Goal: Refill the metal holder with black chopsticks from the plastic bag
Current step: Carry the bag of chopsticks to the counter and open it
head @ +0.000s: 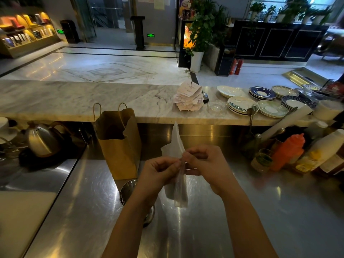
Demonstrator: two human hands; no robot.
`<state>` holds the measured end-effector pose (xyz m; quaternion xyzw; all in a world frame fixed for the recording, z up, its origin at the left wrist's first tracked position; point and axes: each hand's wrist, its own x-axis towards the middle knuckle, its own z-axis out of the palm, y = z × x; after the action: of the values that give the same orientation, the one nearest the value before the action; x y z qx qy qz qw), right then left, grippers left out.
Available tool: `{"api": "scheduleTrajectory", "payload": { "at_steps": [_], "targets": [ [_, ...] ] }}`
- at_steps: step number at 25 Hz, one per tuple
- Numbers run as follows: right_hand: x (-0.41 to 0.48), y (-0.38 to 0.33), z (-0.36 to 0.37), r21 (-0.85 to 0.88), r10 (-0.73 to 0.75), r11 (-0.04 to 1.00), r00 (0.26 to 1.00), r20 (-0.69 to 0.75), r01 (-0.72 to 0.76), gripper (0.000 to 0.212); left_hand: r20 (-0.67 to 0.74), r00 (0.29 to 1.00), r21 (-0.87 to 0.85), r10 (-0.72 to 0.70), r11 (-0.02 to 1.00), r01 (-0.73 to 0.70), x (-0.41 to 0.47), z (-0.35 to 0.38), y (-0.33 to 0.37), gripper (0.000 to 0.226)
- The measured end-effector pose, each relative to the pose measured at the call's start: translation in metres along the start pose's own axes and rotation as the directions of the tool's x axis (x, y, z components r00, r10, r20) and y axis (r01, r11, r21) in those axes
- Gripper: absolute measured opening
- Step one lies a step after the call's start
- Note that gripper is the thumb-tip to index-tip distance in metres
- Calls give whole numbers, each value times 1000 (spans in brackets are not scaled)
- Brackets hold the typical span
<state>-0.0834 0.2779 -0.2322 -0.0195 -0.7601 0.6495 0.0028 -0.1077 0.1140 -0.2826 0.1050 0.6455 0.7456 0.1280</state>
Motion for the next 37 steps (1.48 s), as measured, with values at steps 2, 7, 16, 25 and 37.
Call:
{"api": "scheduleTrajectory", "payload": {
  "at_steps": [2,7,16,25,37],
  "targets": [
    [-1,0,1,15,-1,1000,1000,15,1,10,19,999,-9,-28,1000,29,-1,-1,0,16],
    [1,-1,4,34,-13,999,1000,11,12,10,-15,999,116,32,993,-30,-2,5,0,13],
    [9,-4,8,-25,13,1000,996,-90,-15,7,-6,982,312,191,933,-179,1,9,11,2],
    [9,-12,9,-122,70,989,995,-75,-79,8,87,937,587,339,743,-323,3,10,14,18],
    [3,-25,2,44,-17,999,990,137,12,11,-39,914,452,405,822,-345,4,15,29,20]
  ]
}}
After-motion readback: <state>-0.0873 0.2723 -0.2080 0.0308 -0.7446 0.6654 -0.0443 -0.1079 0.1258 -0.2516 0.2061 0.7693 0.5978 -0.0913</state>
